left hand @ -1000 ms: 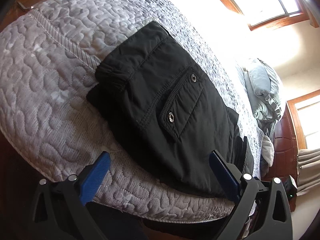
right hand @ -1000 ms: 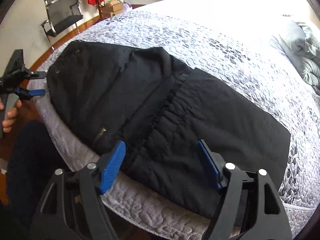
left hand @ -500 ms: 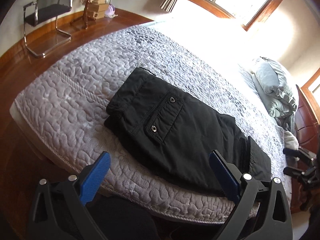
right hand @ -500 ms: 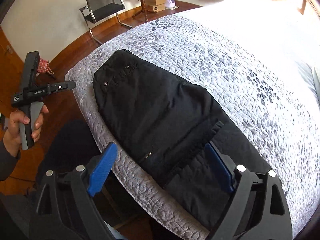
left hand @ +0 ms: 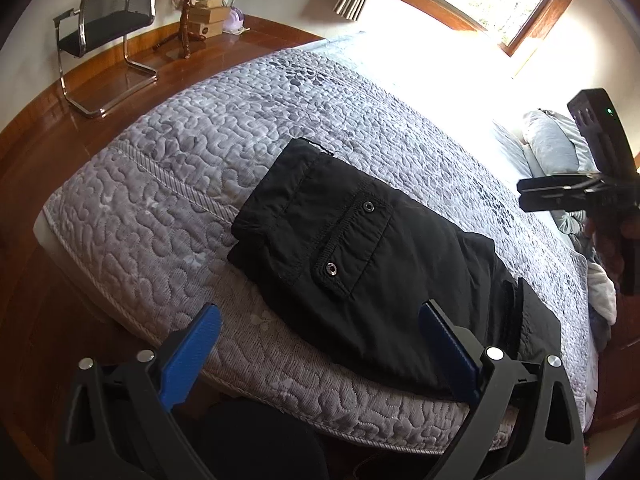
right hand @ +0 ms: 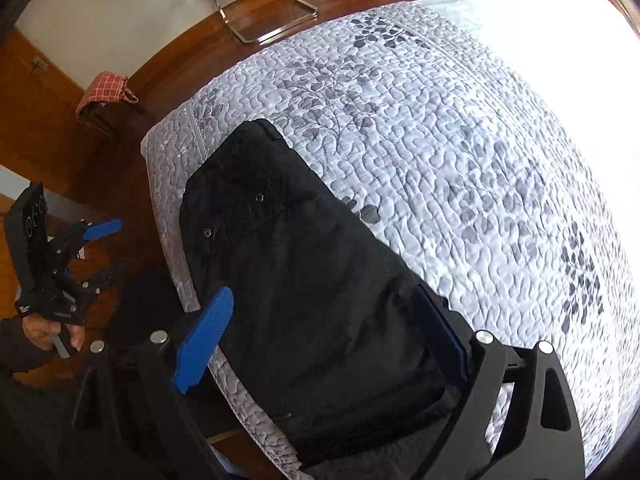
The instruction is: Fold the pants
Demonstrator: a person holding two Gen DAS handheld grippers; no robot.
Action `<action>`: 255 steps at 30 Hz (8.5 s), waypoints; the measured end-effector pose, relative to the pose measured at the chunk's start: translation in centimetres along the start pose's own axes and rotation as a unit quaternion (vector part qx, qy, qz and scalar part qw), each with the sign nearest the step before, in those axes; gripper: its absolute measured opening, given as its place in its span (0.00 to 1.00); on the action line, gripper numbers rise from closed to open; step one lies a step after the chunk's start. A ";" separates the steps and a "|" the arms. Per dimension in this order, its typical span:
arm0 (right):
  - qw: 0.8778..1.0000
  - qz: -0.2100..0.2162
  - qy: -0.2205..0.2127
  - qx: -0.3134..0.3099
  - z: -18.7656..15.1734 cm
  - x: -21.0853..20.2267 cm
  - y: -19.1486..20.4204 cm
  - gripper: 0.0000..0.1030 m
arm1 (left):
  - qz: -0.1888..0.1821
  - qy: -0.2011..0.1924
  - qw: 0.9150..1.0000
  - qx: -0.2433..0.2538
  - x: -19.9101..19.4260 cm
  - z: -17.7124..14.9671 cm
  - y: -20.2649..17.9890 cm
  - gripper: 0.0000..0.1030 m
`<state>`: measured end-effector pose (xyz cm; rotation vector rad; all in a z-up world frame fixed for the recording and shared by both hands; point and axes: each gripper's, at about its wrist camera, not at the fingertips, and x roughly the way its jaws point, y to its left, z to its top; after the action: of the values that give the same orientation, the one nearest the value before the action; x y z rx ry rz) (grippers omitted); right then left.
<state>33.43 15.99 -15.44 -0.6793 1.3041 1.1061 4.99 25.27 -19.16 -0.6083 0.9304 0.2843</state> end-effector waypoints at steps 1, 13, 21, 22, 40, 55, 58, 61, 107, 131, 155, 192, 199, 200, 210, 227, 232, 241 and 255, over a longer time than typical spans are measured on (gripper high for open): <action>1.000 0.007 0.009 -0.006 1.3 0.8 -0.2 0.88 | -0.004 0.006 1.000 -0.008 0.5 0.2 0.3 0.96; 0.989 0.049 0.101 -0.095 11.6 10.3 0.8 0.88 | -0.068 0.066 0.987 -0.129 5.7 0.6 4.5 0.96; 0.982 0.088 0.125 -0.114 13.7 12.7 1.6 0.88 | -0.176 0.081 0.947 -0.255 8.0 -0.9 8.3 0.96; 0.981 0.094 0.129 -0.114 13.8 13.0 1.7 0.88 | -0.188 0.079 0.942 -0.268 8.2 -1.0 8.5 0.96; 0.961 0.176 0.176 -0.117 16.1 17.1 1.9 0.88 | -0.264 0.088 0.871 -0.404 12.6 -2.6 13.7 0.80; 0.934 0.231 0.226 -0.152 18.2 21.8 5.0 0.42 | -0.261 0.036 0.866 -0.425 11.0 -5.1 14.7 0.36; 0.932 0.234 0.216 -0.170 18.0 19.7 5.4 0.24 | -0.263 0.023 0.874 -0.408 10.0 -4.7 13.0 0.30; 0.936 0.224 0.206 -0.177 17.9 17.6 5.8 0.23 | -0.267 0.012 0.881 -0.392 8.5 -4.1 11.7 0.28; 0.994 0.073 -0.069 0.051 -29.6 -16.8 -14.4 0.14 | -0.247 0.045 0.903 0.348 -0.7 -16.4 -42.9 0.25; 0.991 0.031 -0.111 0.064 -41.7 -7.3 -18.8 0.16 | -0.237 0.218 0.870 0.373 11.2 -23.5 -44.1 0.27; 0.970 0.018 -0.160 0.182 -44.0 -13.7 -20.6 0.47 | -0.333 0.147 0.888 0.279 6.0 -12.8 -35.5 0.93; 0.875 0.108 -0.250 0.399 -50.8 -2.0 -13.0 0.26 | -0.120 0.168 0.917 0.342 10.7 -9.7 -31.1 0.95; 0.870 0.122 -0.239 0.413 -51.9 -0.6 -14.1 0.12 | -0.117 0.184 0.914 0.341 11.6 -10.0 -30.9 0.95; 0.870 0.122 -0.237 0.414 -51.9 -0.7 -14.1 0.13 | -0.117 0.184 0.914 0.342 11.6 -10.0 -30.9 0.95; 0.863 0.078 -0.287 0.408 -50.0 -6.8 -14.9 0.65 | -0.118 0.169 0.914 0.351 10.5 -8.6 -30.7 0.95; 0.825 0.135 -0.296 0.461 -49.5 -5.2 -20.2 0.85 | -0.169 0.194 0.926 0.277 13.7 -2.4 -25.9 0.95; 0.820 0.159 -0.268 0.480 -51.7 -6.0 -18.8 0.91 | -0.236 0.261 0.909 0.221 16.8 1.5 -23.1 0.96; 0.778 0.225 -0.249 0.531 -56.8 -2.9 -17.4 0.93 | -0.332 0.418 0.837 0.125 23.2 1.3 -20.9 0.96; 0.751 0.280 -0.252 0.543 -58.3 1.0 -19.6 0.96 | -0.350 0.435 0.822 0.110 25.0 -0.6 -21.2 0.96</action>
<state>27.76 -43.16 -31.16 0.8880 1.4059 0.6813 29.18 7.26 -32.12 -0.8354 1.5011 -0.8355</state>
